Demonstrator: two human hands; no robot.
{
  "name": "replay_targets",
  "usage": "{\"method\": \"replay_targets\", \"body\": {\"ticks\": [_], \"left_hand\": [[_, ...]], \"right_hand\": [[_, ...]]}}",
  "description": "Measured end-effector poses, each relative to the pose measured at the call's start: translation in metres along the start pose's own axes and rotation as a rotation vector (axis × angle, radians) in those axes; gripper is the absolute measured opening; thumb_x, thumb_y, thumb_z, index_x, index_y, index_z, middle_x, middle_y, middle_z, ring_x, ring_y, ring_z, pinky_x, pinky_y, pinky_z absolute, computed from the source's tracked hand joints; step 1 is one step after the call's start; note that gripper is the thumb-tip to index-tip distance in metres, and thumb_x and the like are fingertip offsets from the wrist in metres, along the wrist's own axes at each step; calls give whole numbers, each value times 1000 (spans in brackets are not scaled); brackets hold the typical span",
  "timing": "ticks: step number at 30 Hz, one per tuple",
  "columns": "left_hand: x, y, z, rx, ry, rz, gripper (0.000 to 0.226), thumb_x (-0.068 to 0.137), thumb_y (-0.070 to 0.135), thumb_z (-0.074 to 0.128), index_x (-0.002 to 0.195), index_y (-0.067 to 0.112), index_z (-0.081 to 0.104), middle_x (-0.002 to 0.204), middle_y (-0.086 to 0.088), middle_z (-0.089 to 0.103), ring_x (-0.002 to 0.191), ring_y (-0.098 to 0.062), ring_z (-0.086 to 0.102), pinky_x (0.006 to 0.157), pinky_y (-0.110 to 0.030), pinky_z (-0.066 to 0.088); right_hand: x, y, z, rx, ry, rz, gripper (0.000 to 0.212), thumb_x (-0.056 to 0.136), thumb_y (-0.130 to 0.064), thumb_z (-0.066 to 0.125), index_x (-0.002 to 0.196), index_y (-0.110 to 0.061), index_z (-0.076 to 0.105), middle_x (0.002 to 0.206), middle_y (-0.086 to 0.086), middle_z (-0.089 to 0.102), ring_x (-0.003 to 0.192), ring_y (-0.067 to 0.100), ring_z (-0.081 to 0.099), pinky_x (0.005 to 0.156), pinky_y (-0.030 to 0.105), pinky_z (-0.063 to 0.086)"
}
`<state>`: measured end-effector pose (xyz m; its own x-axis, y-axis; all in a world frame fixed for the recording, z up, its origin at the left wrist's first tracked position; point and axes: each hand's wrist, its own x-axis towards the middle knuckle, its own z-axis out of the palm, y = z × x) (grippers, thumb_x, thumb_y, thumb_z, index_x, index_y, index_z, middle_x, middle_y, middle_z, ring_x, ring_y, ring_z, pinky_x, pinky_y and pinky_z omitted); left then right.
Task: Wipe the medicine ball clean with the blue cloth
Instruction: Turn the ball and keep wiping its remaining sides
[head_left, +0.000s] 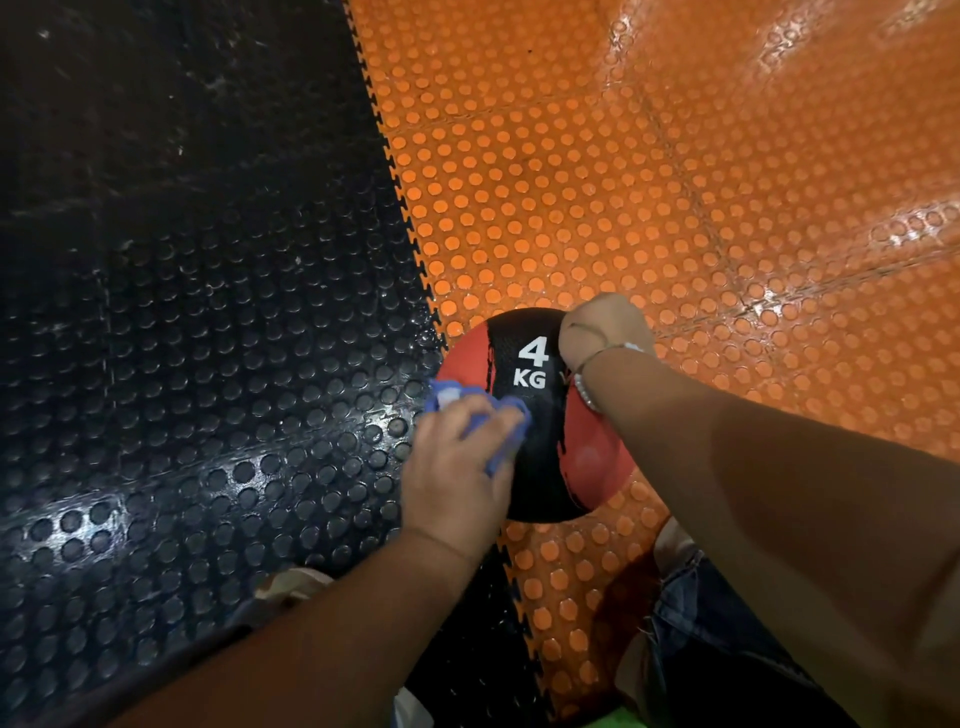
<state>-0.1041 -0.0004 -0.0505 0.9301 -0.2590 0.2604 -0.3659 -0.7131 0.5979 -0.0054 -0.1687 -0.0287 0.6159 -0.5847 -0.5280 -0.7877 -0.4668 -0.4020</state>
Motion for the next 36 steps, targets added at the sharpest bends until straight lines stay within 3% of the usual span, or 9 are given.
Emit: {"method": "replay_targets", "body": {"ticks": [4,12,16,19,22,25,29,33,36], "left_hand": [[-14,-7,-2,28,-129,321,21,84,30,57,105,34,54,104,10,47,85,-18,47,70,-29,43],[2,20,-10,-187,-150,-342,47,79,55,43,102,26,73,99,12,51,95,-18,56,83,-34,48],[20,40,-20,-383,-203,-637,62,87,62,32,95,16,74,102,4,56,102,-18,54,95,-32,40],[33,53,-23,-602,-222,-863,60,97,56,23,104,22,72,119,-8,62,114,-23,54,107,-38,36],[39,55,-32,-882,-343,-1020,46,96,55,29,94,32,69,119,-4,65,111,-22,59,105,-44,41],[53,39,-51,-600,-453,-812,30,97,20,45,121,30,60,110,2,63,93,-19,61,94,-42,50],[80,14,-71,267,-738,-230,93,77,24,73,149,35,16,149,2,29,134,-24,32,108,-42,32],[95,12,-48,352,-942,39,138,54,59,83,149,35,-15,159,11,-13,146,-18,-9,117,-49,-2],[94,10,-31,324,-974,59,140,48,68,80,150,35,-11,158,15,-12,146,-12,-7,116,-50,-8]], "right_hand": [[2,7,0,-63,-65,-58,30,66,-26,39,84,-11,57,106,12,61,109,35,54,91,39,44],[-24,24,-3,379,137,-70,27,75,-32,39,79,-28,65,108,10,64,92,25,56,84,43,47],[-84,46,-2,271,172,-258,41,80,-54,40,110,-31,54,117,-4,56,112,18,50,98,50,39],[-127,52,3,102,33,-406,78,68,-74,30,132,-29,38,145,-2,32,138,22,24,107,61,25],[-128,56,7,-40,-86,-401,77,76,-68,43,141,-29,28,156,-8,4,145,22,-7,110,65,11],[-122,56,0,-103,-99,-431,51,89,-46,49,135,-27,38,157,-6,5,145,26,-5,112,59,16],[-111,63,-23,-155,-83,-552,37,90,-26,50,126,-19,54,148,-3,36,139,23,29,111,38,30],[-85,78,-46,26,-20,-429,38,78,-21,54,115,-13,61,117,12,61,106,31,57,90,32,44],[-70,86,-51,233,47,-340,42,80,-11,60,120,-23,54,123,11,53,113,30,51,92,29,39]]}}
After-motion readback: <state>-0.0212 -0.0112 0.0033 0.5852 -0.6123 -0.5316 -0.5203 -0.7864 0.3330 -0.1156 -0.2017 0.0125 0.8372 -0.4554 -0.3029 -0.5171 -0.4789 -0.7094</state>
